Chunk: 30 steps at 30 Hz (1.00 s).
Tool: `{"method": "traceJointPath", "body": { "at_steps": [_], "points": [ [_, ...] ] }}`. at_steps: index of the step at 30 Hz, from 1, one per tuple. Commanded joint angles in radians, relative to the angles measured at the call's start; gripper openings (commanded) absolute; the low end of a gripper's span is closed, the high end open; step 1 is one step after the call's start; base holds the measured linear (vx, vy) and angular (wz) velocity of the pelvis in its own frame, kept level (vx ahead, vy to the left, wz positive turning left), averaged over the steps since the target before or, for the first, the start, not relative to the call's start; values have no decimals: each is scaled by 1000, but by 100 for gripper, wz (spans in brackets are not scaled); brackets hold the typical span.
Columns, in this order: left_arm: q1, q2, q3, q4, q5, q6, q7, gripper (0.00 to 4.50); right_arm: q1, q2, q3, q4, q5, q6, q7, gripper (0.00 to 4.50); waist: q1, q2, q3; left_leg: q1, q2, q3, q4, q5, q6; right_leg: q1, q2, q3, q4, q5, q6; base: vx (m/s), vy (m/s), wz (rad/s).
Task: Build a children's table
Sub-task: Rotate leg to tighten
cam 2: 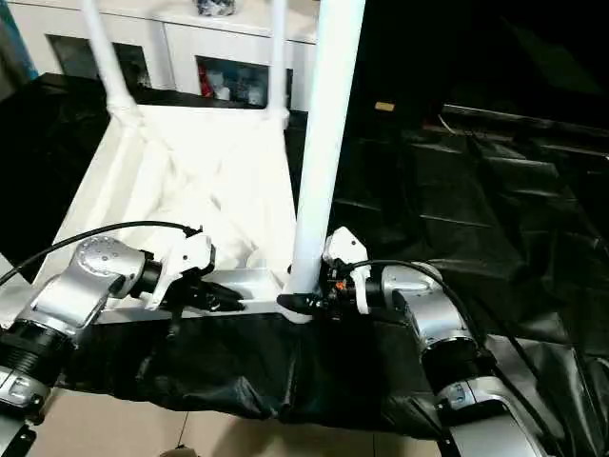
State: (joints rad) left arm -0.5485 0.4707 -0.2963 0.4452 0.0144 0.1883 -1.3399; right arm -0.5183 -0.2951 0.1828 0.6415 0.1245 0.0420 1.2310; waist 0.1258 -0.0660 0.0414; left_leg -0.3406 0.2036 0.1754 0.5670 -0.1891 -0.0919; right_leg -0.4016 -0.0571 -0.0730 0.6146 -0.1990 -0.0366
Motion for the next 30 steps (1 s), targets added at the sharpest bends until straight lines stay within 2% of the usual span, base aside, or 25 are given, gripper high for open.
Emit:
{"method": "traceJointPath", "body": {
  "at_steps": [1,4,5,9,11,12,13,14,16,17,18,19,20,21,22,24,26,28,29,30],
  "points": [
    [-8,-6,-27,8,1,-2,-2,0,-4,5,27,-11,-3,12,29,276,2,9,-53,-2,35,-3,-55,-120,52,59,-87,54,-60,-81,-207,0,0,0],
    [-3,-6,-27,8,1,-1,-3,0,8,16,28,-18,1,20,32,263,3,9,-53,-1,35,-5,-56,-129,42,59,-87,54,-63,-112,-196,0,0,0],
    [-1,-5,-28,10,1,-2,-4,0,14,18,28,-22,5,25,34,262,4,13,-53,-1,35,-5,-56,-128,41,58,-87,55,-62,-109,-196,0,0,0],
    [2,-8,-29,12,0,7,2,0,39,29,21,-42,28,51,33,259,5,12,-55,0,36,-5,-55,-116,43,60,-85,54,-58,-71,-201,0,0,0],
    [-6,-28,-28,19,13,23,45,0,56,60,2,-42,25,41,-48,259,7,13,-53,0,36,-5,-56,-121,41,59,-86,54,-60,-74,-201,0,0,0],
    [-6,-28,-28,19,13,23,45,0,56,60,2,-42,25,41,-48,259,7,13,-51,0,35,-5,-58,-139,35,56,-87,54,-65,-109,-195,0,0,0],
    [-17,-54,-25,33,28,37,97,0,47,91,-21,-6,9,26,-153,259,4,11,-49,1,35,-6,-61,-153,29,56,-88,54,-69,-142,-188,0,0,0],
    [-27,-78,-23,44,38,49,139,0,38,114,-38,24,-3,14,-231,259,0,12,-42,6,33,-9,-66,-217,5,52,-94,55,-86,-289,-158,0,0,0],
    [-34,-99,-22,51,46,57,173,0,32,132,-50,44,-13,6,-289,259,-3,13,-37,11,33,-11,-69,-256,-8,46,-95,55,-96,-385,-134,0,0,0],
    [-44,-144,-27,60,55,80,223,0,12,175,-79,87,-28,16,-433,255,-7,14,-36,16,33,-15,-72,-288,-17,44,-97,54,-104,-460,-113,0,0,0],
    [-49,-168,-28,65,61,91,253,0,1,197,-96,103,-26,25,-490,254,-13,18,-35,18,32,-20,-74,-310,-22,43,-98,52,-109,-504,-98,0,0,0],
    [-54,-190,-30,71,67,101,282,0,-8,218,-111,115,-21,36,-539,254,-18,17,-36,17,32,-21,-74,-317,-25,43,-98,51,-111,-519,-91,0,0,0],
    [-58,-219,-33,76,71,115,309,0,-19,242,-126,128,-19,47,-599,253,-22,14,-37,14,32,-23,-76,-311,-27,47,-97,50,-112,-521,-82,0,0,0],
    [-60,-236,-35,79,73,125,326,0,-23,258,-136,132,-20,56,-638,253,-22,15,-38,16,32,-23,-76,-308,-25,43,-99,51,-113,-507,-82,0,0,0],
    [-63,-263,-37,82,76,138,354,0,-28,278,-138,138,-28,54,-679,253,-24,19,-39,16,33,-22,-76,-306,-25,42,-97,53,-110,-490,-87,0,0,0],
    [-63,-294,-43,84,80,154,382,0,-33,305,-139,145,-38,56,-729,253,-26,17,-41,16,32,-19,-74,-296,-15,42,-94,55,-107,-433,-101,0,0,0],
    [-65,-336,-53,97,91,169,425,0,-40,347,-116,158,-58,41,-760,253,-27,15,-40,12,32,-18,-75,-288,-10,43,-91,56,-103,-396,-110,0,0,0],
    [-66,-344,-56,102,95,169,433,0,-41,354,-102,160,-68,27,-754,253,-26,14,-41,15,29,-15,-73,-292,-3,43,-92,57,-104,-391,-113,0,0,0],
    [-65,-348,-53,103,101,158,441,0,-51,362,-107,175,-68,1,-751,309,-25,14,-42,12,28,-15,-73,-281,3,46,-93,58,-103,-388,-110,0,0,0],
    [-63,-347,-52,101,101,151,439,0,-54,364,-117,178,-60,-1,-748,323,-25,12,-42,12,29,-15,-73,-274,8,46,-93,57,-103,-390,-109,0,0,0]
  ]
}}
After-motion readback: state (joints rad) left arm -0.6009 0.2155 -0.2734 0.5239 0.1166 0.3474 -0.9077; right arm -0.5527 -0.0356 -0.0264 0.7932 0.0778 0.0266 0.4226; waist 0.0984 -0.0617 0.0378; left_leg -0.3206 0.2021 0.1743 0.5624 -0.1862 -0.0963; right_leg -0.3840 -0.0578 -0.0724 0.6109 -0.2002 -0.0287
